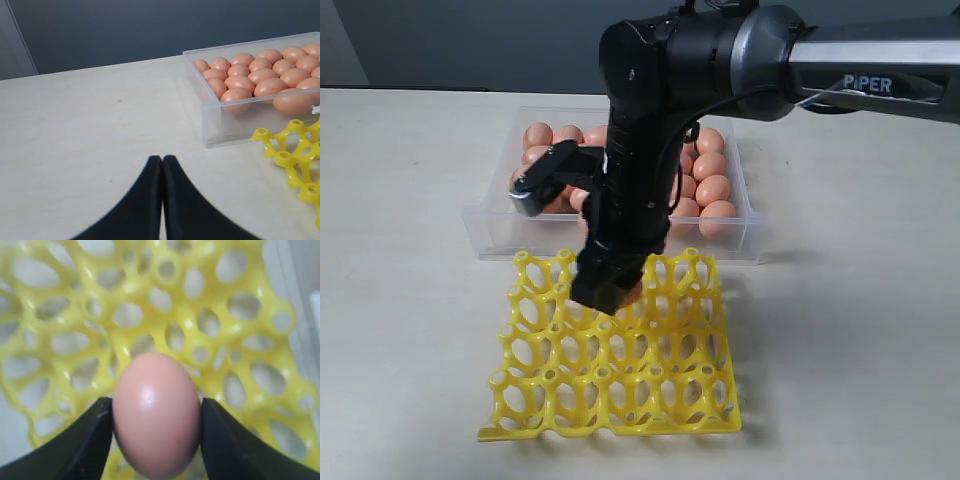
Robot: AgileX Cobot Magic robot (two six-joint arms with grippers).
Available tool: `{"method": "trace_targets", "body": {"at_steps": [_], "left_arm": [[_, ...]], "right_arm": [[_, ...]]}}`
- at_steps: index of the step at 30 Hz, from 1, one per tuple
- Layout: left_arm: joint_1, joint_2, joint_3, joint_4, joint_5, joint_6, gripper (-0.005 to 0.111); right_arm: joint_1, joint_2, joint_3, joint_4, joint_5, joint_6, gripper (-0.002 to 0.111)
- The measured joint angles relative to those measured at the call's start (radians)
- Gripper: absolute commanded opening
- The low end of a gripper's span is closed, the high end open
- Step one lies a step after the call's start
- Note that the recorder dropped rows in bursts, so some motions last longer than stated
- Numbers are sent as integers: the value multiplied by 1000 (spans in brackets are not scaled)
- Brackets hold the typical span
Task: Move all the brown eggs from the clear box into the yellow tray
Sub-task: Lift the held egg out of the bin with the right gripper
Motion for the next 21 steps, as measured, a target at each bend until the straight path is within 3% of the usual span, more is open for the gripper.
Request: {"method": "trace_targets", "body": {"at_steps": [6, 9, 12, 17, 21], "left_arm": [[0, 0, 0, 0, 0, 0, 0], [0, 0, 0, 0, 0, 0, 0], [0, 0, 0, 0, 0, 0, 0], [0, 0, 0, 0, 0, 0, 0], [0, 0, 0, 0, 0, 0, 0]], "right_arm": [[2, -24, 2, 272, -277, -118, -1], [2, -26, 2, 459, -393, -267, -1], [2, -26, 8, 710, -455, -509, -1], [3, -54, 129, 1309, -497, -1067, -1], [3, -88, 259, 1476, -504, -1346, -1]]}}
